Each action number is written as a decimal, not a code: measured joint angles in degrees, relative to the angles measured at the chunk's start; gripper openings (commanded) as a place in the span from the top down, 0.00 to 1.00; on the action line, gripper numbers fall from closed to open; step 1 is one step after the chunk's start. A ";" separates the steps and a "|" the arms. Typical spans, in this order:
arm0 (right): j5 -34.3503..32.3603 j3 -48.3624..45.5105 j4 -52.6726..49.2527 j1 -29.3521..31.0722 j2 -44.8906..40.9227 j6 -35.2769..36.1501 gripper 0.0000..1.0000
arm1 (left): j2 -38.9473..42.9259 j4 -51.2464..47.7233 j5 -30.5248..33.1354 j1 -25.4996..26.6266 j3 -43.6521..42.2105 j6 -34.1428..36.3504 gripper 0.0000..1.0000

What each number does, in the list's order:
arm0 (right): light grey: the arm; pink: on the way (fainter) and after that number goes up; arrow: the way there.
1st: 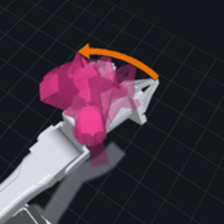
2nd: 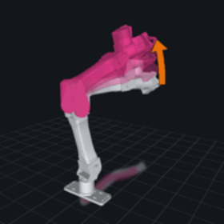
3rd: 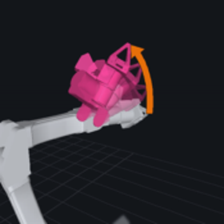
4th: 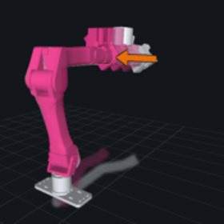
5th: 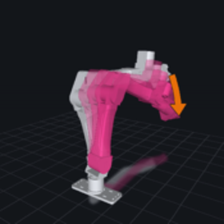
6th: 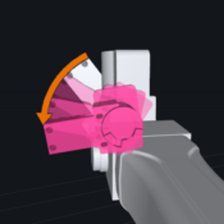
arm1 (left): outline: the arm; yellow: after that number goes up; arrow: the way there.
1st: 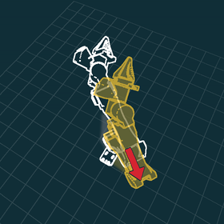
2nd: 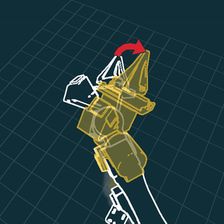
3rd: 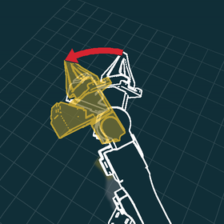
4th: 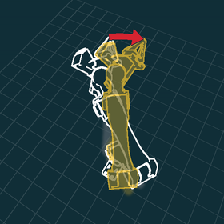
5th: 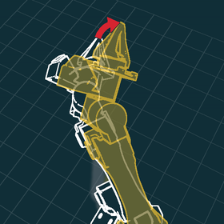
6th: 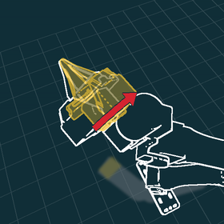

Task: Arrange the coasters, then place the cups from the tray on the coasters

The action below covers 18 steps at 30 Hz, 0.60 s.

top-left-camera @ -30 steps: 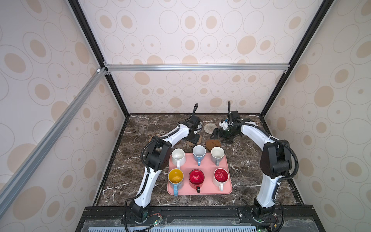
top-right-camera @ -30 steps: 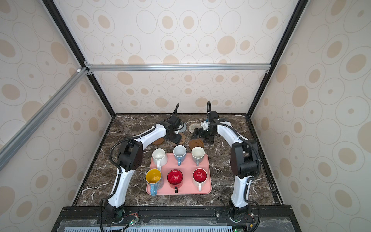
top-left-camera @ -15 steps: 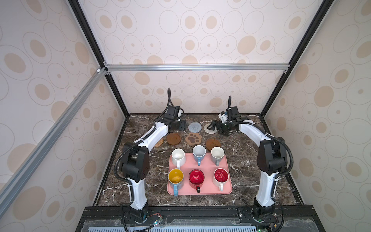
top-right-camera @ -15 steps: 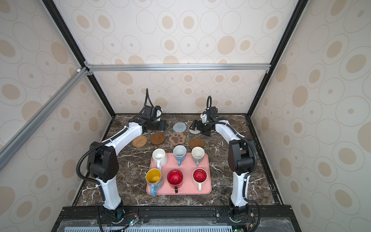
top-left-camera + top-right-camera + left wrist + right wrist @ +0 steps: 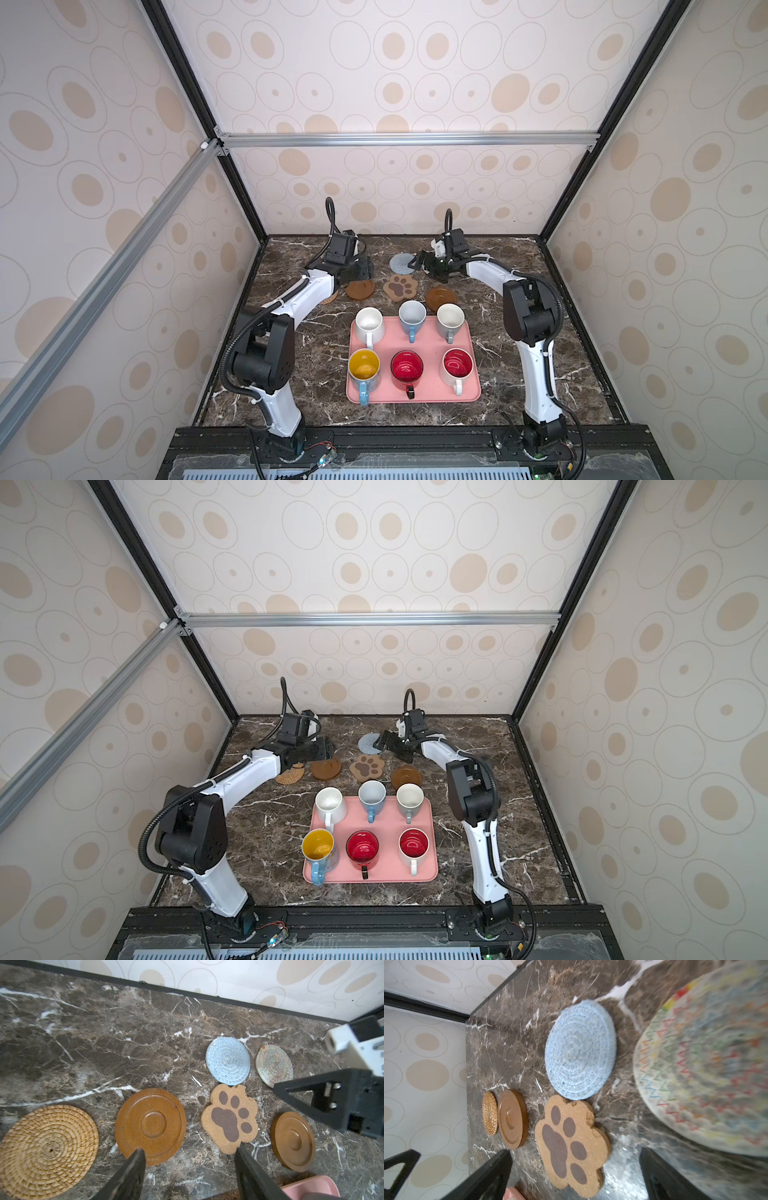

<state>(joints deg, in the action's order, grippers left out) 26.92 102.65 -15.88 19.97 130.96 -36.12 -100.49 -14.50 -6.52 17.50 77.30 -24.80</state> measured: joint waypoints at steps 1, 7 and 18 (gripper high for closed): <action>0.00 0.31 0.11 0.52 0.33 -0.66 0.00 | 0.11 -0.04 0.28 -0.09 0.31 0.00 0.30; -0.02 3.23 0.33 1.81 2.97 -3.34 0.00 | 0.33 -1.05 0.85 -0.24 0.74 -0.02 0.29; 2.23 13.94 -3.48 1.75 10.40 -3.93 0.00 | 0.33 -1.90 0.87 -1.18 2.21 0.46 0.29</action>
<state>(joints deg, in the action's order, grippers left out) 29.15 116.60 -19.35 21.71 141.36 -40.05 -100.16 -16.40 -5.65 16.32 79.50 -24.34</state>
